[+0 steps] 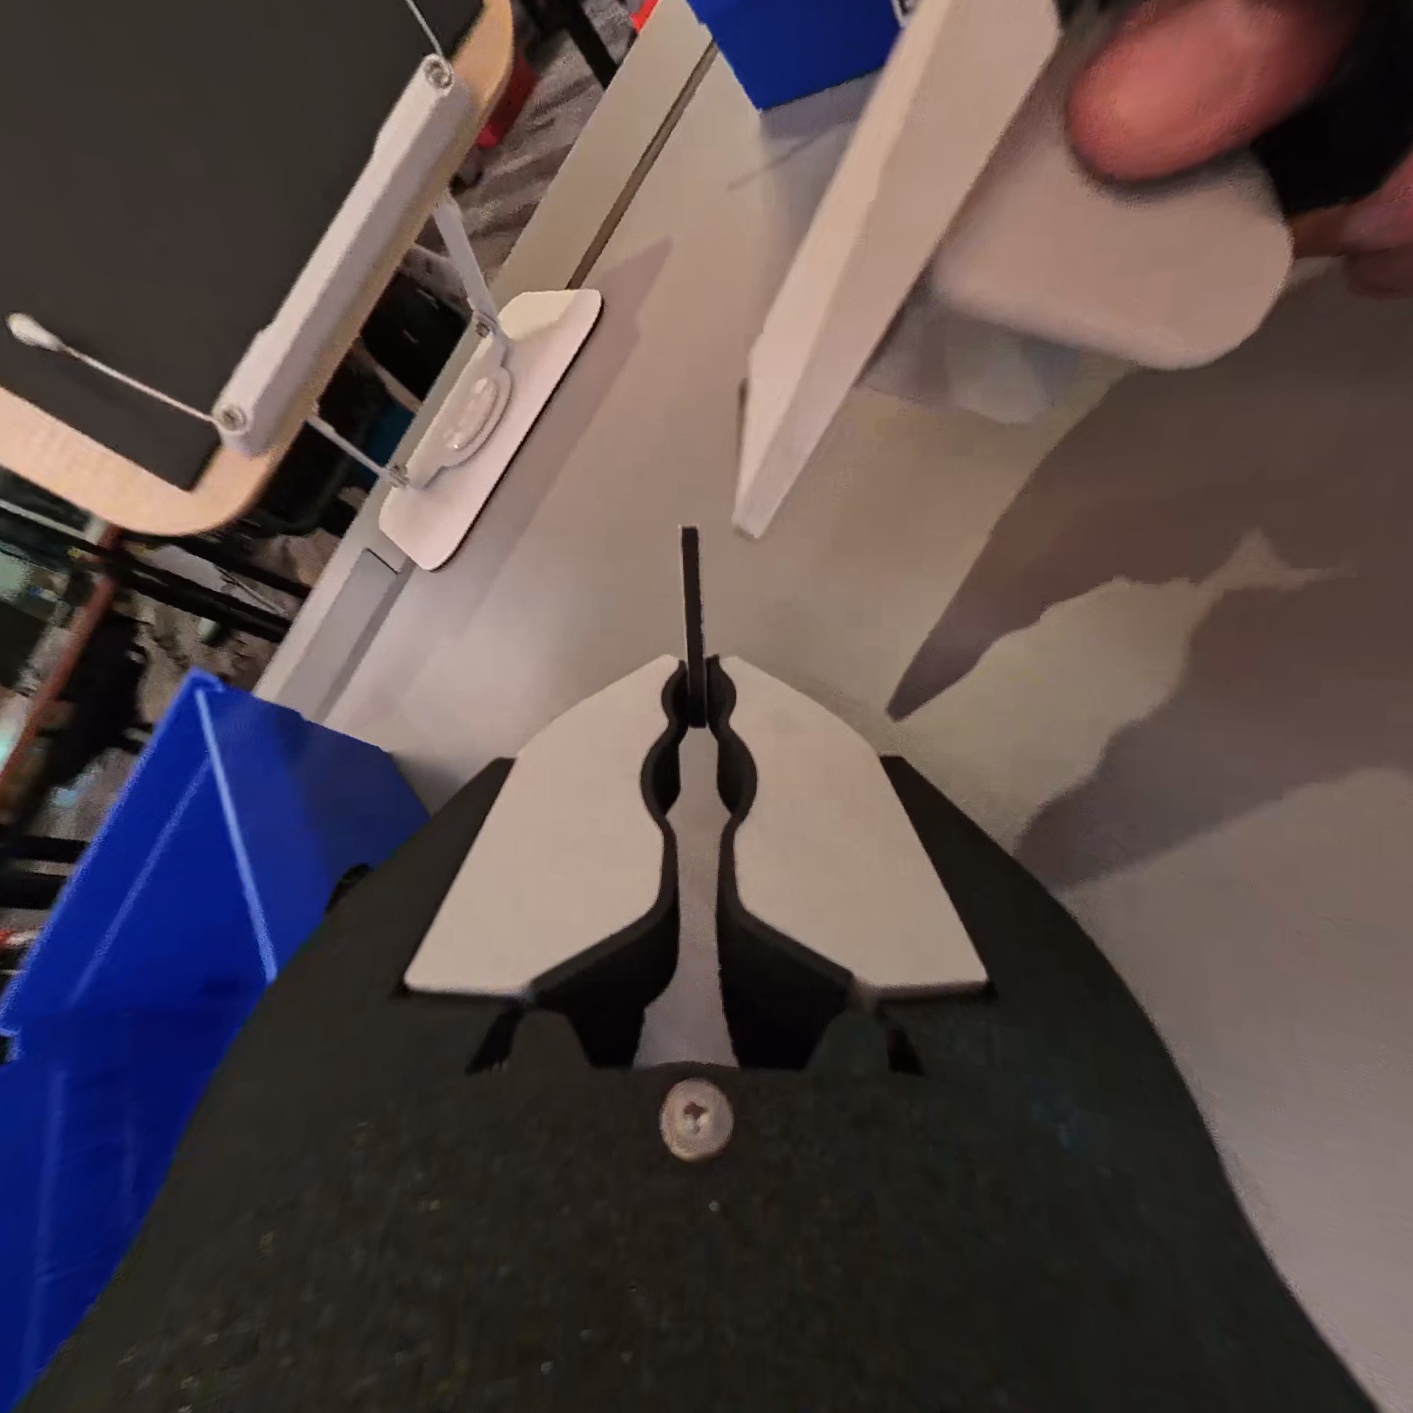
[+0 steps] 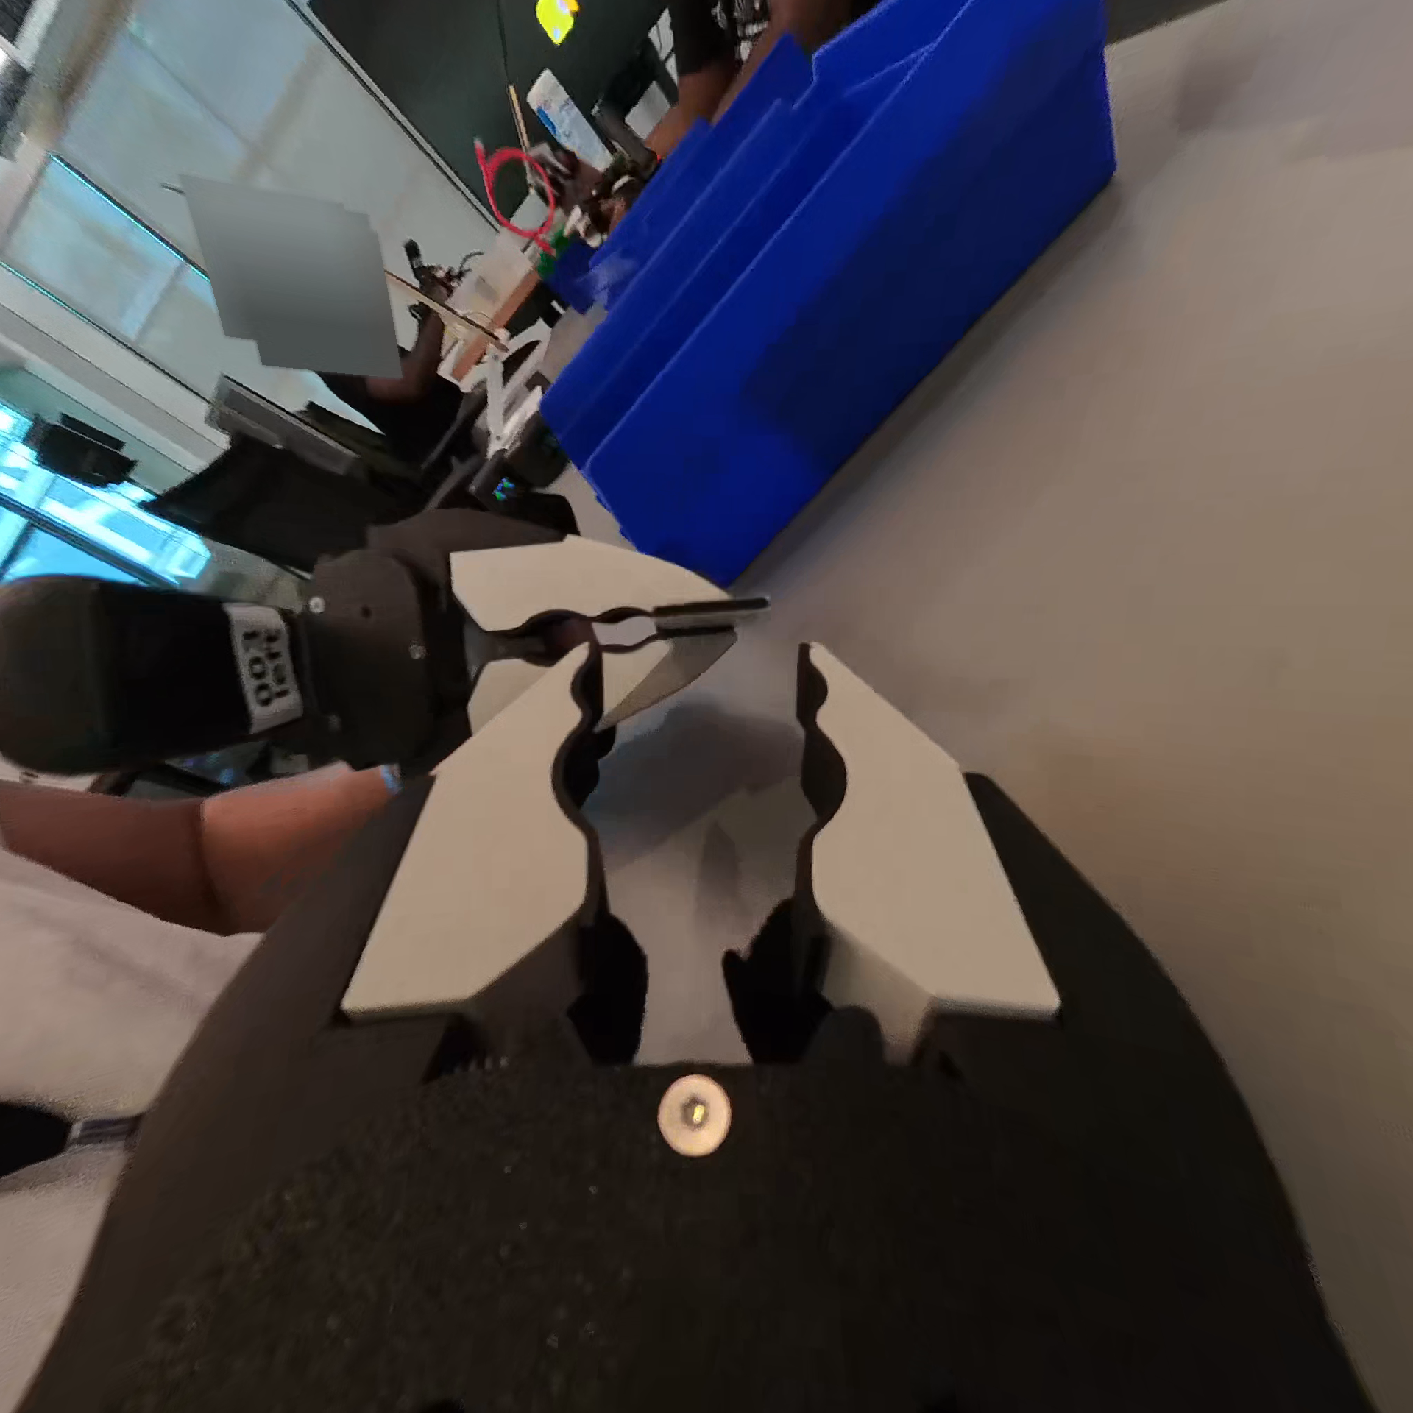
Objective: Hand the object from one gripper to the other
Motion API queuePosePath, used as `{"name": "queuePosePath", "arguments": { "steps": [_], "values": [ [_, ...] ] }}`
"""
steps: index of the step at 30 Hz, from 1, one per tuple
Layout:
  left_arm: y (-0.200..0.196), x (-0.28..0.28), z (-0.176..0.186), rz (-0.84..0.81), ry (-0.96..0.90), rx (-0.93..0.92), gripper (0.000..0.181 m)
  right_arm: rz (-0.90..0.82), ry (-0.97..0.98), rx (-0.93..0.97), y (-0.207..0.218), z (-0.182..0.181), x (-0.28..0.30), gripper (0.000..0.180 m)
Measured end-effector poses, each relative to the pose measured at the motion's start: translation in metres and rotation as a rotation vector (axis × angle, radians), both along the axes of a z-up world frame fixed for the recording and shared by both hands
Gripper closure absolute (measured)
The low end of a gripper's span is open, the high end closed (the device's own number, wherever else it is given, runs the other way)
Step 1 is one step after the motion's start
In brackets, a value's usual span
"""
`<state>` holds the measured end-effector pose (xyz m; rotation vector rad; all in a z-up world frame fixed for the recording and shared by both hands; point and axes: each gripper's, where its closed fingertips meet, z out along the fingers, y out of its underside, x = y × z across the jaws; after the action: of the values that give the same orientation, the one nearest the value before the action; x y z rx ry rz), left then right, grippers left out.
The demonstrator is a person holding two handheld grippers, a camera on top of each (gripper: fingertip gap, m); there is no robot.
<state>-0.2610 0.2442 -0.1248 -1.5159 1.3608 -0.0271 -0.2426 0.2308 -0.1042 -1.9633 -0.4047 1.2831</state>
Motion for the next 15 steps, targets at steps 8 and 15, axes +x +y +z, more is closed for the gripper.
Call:
{"name": "queuePosePath", "arguments": {
  "steps": [8,15],
  "values": [
    [-0.018,0.016,0.006,-0.056,0.015,0.061,0.177,0.043,0.015,0.055,-0.006,-0.001,-0.007,0.147],
    [-0.035,0.028,0.001,-0.127,-0.206,-0.255,0.124,0.072,0.339,-0.101,-0.002,0.014,0.021,0.148]
  ]
}}
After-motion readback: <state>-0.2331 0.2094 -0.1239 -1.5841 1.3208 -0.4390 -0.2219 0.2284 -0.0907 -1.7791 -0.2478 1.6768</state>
